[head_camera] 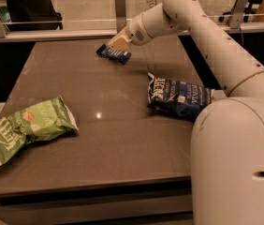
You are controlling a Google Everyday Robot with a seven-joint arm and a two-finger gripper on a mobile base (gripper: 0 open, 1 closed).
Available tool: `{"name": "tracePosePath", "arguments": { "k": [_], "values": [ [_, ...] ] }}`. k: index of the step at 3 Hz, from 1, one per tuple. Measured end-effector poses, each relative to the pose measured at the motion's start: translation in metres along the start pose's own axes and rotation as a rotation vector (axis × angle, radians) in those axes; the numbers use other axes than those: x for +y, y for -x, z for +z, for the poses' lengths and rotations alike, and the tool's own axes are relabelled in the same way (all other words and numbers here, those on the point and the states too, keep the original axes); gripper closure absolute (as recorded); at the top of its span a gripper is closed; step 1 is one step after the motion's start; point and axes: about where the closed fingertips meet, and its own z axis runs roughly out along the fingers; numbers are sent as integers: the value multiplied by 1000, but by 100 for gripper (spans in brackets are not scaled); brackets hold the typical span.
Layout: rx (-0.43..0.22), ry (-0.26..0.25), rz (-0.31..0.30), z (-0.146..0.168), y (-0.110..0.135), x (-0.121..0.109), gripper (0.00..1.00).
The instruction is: Pick rxbar blueberry
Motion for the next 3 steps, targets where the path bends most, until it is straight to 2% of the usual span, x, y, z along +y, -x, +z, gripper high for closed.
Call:
{"name": "tracePosePath", "arguments": {
  "k": [1, 2, 3],
  "values": [
    [32, 8, 10, 8, -10, -2, 13],
    [51, 22, 21, 17, -16, -1, 0],
    [69, 32, 30, 26, -23, 0, 0]
  ]
}}
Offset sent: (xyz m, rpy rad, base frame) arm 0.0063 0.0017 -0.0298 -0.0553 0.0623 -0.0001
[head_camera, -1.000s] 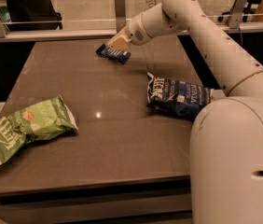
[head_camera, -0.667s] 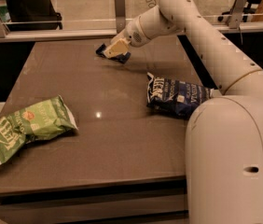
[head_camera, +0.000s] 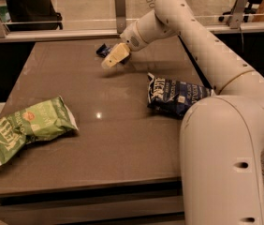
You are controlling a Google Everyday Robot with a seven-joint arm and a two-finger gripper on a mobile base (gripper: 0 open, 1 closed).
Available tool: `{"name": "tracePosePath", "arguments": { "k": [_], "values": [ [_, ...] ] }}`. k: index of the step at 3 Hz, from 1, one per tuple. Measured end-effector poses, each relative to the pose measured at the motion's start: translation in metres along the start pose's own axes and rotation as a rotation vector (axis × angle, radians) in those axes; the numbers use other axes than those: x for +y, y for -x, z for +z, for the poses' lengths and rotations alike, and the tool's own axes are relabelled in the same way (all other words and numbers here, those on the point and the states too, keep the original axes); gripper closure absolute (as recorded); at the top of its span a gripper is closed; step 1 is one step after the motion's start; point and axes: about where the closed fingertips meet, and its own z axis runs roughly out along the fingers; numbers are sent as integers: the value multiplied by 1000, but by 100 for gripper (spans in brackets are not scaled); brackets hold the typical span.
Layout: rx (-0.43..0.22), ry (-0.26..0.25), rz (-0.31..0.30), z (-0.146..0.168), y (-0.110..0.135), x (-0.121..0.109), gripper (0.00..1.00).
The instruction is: Pick rxbar blueberry
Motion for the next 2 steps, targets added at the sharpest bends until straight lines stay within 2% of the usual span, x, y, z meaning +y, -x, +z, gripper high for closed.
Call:
{"name": "tracePosePath", "arguments": {
  "k": [1, 2],
  "values": [
    [16, 6, 14, 7, -9, 0, 0],
    [29, 12, 20, 14, -16, 1, 18]
  ]
}}
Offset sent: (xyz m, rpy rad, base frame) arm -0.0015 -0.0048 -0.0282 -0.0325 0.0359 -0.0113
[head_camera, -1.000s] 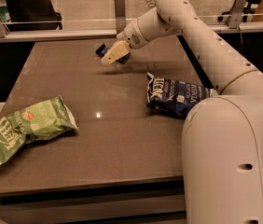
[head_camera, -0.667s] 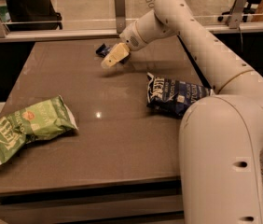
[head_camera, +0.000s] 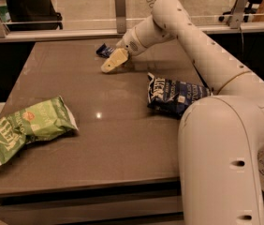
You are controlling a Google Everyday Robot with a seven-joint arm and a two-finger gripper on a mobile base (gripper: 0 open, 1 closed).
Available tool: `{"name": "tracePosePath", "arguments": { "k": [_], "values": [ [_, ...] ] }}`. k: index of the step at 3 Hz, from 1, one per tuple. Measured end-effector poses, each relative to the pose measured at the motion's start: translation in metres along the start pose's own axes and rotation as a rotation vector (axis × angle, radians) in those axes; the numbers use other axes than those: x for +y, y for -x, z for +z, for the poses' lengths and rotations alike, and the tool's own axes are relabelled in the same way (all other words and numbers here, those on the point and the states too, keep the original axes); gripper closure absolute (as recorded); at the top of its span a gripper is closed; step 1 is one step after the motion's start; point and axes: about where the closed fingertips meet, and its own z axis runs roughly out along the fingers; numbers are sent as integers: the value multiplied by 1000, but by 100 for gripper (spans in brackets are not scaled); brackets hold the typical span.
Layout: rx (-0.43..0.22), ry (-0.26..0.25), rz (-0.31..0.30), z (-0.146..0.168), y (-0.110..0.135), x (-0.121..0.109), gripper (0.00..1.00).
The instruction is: Pick rxbar blueberry
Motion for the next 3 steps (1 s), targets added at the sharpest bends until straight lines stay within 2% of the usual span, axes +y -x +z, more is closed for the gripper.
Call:
{"name": "tracePosePath", "arguments": {
  "k": [3],
  "values": [
    [0, -3, 4, -2, 0, 1, 87]
  ]
}}
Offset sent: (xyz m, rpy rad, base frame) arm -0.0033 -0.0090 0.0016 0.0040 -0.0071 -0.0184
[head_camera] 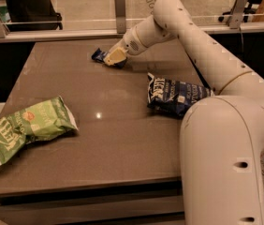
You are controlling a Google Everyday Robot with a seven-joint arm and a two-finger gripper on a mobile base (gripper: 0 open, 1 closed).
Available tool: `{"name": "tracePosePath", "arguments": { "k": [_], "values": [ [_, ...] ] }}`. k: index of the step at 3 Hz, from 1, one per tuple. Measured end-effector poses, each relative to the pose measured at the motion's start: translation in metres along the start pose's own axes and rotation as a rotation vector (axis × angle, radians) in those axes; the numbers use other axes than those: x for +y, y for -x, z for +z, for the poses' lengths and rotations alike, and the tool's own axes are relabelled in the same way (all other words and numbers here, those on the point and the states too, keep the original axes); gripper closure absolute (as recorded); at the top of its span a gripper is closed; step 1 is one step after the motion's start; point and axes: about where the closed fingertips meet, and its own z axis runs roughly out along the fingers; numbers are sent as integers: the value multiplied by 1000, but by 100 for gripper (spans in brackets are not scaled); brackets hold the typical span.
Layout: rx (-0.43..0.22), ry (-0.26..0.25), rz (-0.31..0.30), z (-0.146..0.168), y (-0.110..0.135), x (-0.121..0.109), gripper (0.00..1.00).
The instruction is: Pick rxbar blueberry
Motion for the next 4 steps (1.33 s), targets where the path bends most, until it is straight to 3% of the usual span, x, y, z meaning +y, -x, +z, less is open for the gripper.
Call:
{"name": "tracePosePath", "arguments": {
  "k": [1, 4],
  "values": [
    [0, 0, 0, -2, 3, 0, 100],
    [-119, -27, -69, -45, 49, 1, 100]
  ]
}}
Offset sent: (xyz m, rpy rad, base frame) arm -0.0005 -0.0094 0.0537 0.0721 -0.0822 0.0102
